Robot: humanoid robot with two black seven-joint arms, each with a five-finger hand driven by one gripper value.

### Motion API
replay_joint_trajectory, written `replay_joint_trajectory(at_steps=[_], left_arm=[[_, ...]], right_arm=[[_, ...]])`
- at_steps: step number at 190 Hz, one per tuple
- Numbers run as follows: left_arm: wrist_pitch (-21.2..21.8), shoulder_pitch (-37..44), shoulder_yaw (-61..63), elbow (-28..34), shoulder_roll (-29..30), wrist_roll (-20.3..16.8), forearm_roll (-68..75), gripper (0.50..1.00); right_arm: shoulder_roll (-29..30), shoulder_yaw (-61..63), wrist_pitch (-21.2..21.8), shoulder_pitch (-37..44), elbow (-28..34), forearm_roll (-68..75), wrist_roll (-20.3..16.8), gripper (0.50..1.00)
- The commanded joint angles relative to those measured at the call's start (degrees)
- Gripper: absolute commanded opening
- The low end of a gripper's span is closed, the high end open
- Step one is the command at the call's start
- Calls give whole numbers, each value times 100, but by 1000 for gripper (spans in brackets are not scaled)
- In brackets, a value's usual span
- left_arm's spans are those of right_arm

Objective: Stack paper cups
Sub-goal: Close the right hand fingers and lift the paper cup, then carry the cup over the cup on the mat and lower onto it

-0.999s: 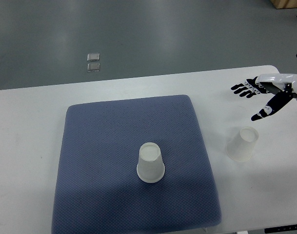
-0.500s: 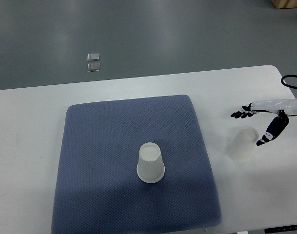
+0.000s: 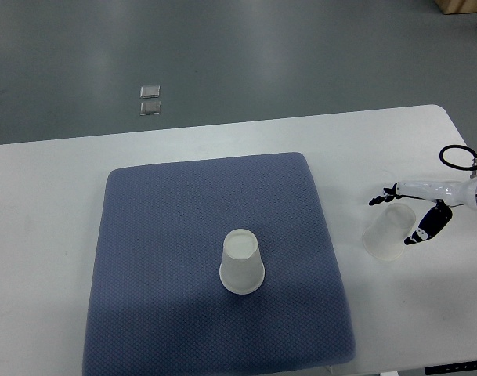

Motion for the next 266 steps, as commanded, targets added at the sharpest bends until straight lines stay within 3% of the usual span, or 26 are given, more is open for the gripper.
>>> replay_joint_trajectory(at_steps=[1, 46, 55, 75, 131, 154, 192, 266], left_arm=[[0, 0, -2, 0, 0, 0, 0, 1000], [0, 0, -2, 0, 0, 0, 0, 1000], [0, 0, -2, 0, 0, 0, 0, 1000], [0, 0, -2, 0, 0, 0, 0, 1000], [0, 0, -2, 0, 0, 0, 0, 1000], [0, 0, 7, 0, 0, 0, 0, 1000], [0, 0, -2, 0, 0, 0, 0, 1000], [0, 0, -2, 0, 0, 0, 0, 1000]], right_arm=[[1, -105, -123, 9, 1, -76, 1, 801], [1, -114, -123, 27, 1, -120, 45, 758], [-7, -105, -123, 35, 1, -120, 53, 723], [-7, -105, -114, 44, 1, -112, 132, 703], [-43, -52, 36, 378, 1, -41, 440, 701], [-113, -35, 449, 853, 10, 99, 765, 701], [-201, -8, 1538, 1828, 194, 758, 1038, 701], [467, -8, 1925, 2707, 1020, 838, 1152, 703]])
